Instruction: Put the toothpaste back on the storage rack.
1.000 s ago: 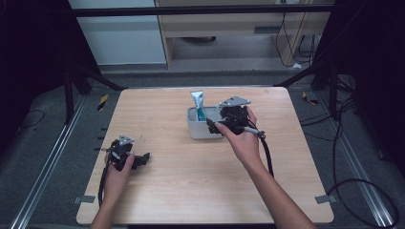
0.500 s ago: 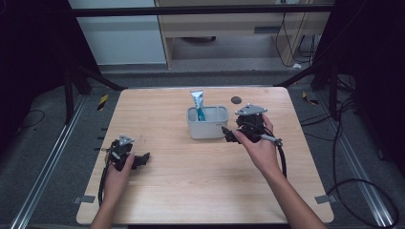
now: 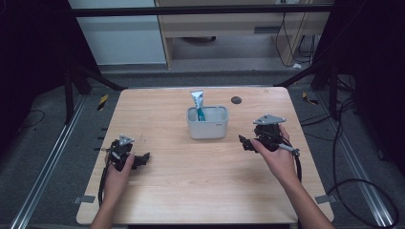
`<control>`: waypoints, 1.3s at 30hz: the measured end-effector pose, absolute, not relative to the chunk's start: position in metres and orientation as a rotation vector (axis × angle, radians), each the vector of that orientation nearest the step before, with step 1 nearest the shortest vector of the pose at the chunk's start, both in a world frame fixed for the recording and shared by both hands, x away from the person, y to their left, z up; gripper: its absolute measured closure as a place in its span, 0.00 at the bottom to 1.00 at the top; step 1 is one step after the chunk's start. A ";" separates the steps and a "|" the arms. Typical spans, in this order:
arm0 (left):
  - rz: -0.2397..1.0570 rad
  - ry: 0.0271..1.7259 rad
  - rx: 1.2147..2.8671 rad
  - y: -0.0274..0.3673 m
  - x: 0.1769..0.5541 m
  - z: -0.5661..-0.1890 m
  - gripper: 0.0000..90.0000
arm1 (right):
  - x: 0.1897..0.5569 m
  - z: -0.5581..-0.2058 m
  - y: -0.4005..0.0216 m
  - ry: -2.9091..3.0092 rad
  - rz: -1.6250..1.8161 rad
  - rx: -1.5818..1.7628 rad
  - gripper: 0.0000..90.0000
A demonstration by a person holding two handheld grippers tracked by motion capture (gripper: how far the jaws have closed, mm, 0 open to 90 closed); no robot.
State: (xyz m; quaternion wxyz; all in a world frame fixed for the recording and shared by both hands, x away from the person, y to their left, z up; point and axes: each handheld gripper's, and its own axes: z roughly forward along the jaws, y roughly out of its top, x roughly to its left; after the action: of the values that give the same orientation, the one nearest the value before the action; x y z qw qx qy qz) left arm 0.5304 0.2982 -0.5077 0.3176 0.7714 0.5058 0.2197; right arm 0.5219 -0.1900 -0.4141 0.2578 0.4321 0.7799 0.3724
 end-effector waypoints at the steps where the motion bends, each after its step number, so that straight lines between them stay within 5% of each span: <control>1: 0.578 1.331 2.030 0.298 0.530 -0.508 0.00 | 0.521 -0.417 -0.192 2.114 1.002 1.176 0.13; 9: 0.578 1.331 2.030 0.298 0.530 -0.508 0.00 | 0.517 -0.433 -0.211 2.119 0.950 1.193 0.22; 39: 0.578 1.331 2.030 0.298 0.530 -0.508 0.00 | 0.515 -0.499 -0.248 2.151 0.947 1.381 0.21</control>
State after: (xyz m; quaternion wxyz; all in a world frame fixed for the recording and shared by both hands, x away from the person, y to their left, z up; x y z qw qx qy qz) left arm 0.5303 0.2981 -0.5077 0.3174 0.7715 0.5058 0.2197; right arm 0.5150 -0.2477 -0.4991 0.2065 0.4957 0.7721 0.3398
